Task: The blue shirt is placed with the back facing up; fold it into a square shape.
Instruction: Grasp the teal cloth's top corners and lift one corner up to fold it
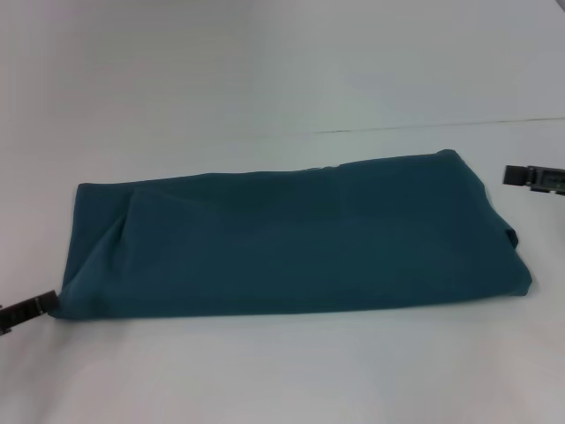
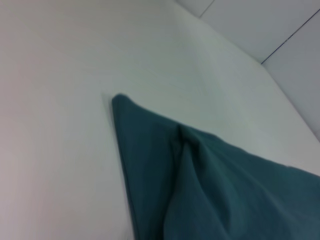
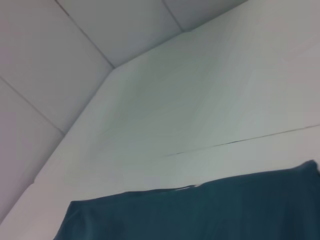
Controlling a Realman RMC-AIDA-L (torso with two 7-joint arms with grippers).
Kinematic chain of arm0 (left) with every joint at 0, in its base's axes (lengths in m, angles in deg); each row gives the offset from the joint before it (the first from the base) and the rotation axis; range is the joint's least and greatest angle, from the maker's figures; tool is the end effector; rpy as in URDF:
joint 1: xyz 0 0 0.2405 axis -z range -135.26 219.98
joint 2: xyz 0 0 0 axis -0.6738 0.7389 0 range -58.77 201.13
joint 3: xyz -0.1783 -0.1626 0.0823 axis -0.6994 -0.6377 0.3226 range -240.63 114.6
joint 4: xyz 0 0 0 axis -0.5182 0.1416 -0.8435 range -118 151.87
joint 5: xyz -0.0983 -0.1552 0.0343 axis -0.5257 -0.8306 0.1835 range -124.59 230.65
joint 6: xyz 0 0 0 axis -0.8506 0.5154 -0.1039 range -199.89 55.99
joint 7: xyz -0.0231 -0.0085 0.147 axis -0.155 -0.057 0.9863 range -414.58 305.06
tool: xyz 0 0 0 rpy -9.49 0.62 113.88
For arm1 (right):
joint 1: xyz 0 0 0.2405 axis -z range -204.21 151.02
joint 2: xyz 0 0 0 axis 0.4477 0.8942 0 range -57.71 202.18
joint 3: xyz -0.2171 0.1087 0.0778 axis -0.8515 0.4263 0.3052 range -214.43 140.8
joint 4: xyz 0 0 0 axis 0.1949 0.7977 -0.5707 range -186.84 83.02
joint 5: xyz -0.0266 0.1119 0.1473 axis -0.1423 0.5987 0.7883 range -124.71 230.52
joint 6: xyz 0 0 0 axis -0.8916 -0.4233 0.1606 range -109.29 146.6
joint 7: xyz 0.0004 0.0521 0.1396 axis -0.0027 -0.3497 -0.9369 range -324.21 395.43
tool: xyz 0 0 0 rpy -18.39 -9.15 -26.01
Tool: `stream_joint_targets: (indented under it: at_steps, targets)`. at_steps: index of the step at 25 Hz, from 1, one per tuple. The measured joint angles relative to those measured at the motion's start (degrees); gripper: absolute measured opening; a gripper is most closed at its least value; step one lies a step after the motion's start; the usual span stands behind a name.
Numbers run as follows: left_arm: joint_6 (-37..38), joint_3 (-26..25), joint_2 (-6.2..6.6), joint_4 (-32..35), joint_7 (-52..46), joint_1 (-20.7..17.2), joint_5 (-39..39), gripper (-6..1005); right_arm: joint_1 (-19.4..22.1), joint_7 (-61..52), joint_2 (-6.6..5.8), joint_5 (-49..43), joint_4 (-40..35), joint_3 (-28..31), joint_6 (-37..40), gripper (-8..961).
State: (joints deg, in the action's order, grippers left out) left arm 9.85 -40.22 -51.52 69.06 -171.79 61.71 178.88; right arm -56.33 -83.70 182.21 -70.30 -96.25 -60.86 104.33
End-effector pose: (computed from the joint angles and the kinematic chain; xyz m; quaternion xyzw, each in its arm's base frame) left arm -0.3359 0.2805 0.0443 -0.7333 -0.5785 -0.2432 0.2617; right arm 0.3043 0.3423 0.1069 -0.7822 0.5169 0.2520 0.2395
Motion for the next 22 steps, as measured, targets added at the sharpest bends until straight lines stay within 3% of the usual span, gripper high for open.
stream_joint_targets:
  at_steps: [5,7,12,22]
  targets:
    - [1.5,0.2,0.0,-0.3,-2.1,0.3,1.7,605,-1.5,-0.3,0.22,-0.1,0.5,-1.8,-0.1,932]
    - [1.6,0.6,0.0,-0.7,-3.4,0.4,1.9,614,-2.2,-0.3,0.34,-0.1,0.5,-2.0,-0.1,932]
    - [1.7,1.0,0.0,-1.2,-7.0,1.0,2.6,809,-3.6,-0.2,0.45,-0.1,0.6,-3.1,-0.4,933]
    - [0.1,1.3,0.27,-3.6,-10.2,2.3,3.5,808,-4.2,0.2,0.4,0.0,0.1,-3.3,-0.5,933]
